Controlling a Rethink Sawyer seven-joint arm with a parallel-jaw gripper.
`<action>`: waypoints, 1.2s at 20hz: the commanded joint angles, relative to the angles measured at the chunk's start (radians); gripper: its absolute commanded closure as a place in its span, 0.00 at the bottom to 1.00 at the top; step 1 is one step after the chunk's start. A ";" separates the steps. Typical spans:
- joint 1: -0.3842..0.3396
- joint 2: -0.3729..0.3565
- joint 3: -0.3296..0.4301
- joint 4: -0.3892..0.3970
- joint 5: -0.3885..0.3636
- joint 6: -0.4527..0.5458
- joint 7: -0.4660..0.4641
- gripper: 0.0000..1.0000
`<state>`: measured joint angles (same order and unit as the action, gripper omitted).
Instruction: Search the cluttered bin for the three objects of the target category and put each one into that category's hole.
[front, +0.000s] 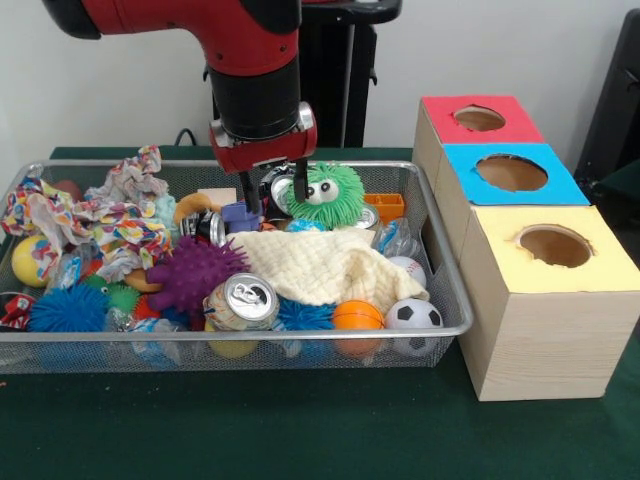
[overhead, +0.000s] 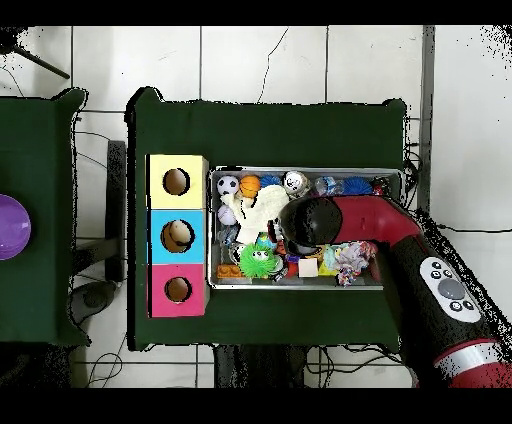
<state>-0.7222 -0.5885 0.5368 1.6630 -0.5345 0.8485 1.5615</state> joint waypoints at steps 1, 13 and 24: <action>-0.018 0.038 0.054 -0.001 -0.064 0.072 -0.256 0.00; -0.061 0.020 0.027 0.119 -0.072 -0.017 -0.174 0.00; -0.105 0.035 0.024 0.159 -0.084 -0.050 -0.152 0.00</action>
<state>-0.7982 -0.5836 0.5370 1.7672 -0.5347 0.8485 1.5615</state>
